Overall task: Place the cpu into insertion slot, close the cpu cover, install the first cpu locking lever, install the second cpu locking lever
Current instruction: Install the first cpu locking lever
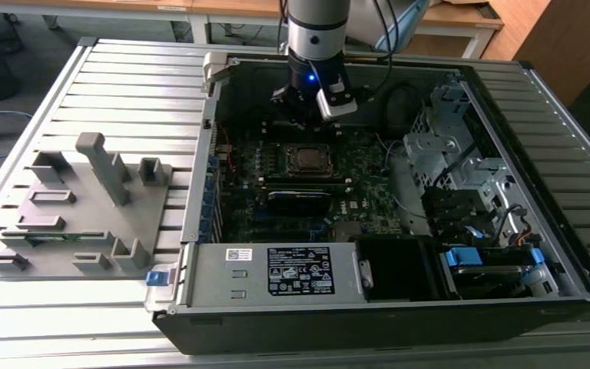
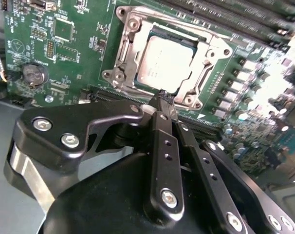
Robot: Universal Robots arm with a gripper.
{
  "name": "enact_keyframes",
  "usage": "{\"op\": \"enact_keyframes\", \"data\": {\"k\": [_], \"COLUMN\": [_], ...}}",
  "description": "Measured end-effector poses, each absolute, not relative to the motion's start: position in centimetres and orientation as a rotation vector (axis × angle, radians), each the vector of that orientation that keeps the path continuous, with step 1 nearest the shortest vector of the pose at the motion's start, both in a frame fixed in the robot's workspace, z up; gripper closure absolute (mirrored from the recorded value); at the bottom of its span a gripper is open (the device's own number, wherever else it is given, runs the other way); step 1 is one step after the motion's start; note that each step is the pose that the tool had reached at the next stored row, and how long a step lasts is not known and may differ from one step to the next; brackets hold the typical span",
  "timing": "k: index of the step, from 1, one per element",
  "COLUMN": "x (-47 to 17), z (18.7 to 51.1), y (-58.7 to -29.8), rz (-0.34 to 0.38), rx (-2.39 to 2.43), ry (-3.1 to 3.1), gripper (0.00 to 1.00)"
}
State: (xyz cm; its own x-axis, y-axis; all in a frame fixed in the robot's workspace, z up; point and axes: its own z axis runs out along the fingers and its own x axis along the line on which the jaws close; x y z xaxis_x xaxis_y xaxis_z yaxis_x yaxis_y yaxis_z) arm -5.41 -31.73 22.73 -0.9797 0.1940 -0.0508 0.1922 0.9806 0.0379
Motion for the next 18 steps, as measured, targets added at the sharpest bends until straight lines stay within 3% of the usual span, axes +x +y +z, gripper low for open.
{"op": "enact_keyframes", "data": {"k": [18], "x": [-4.7], "z": [22.7], "y": [-33.3], "rz": [0.048], "rx": [0.277], "ry": [3.076], "gripper": [0.89]}}
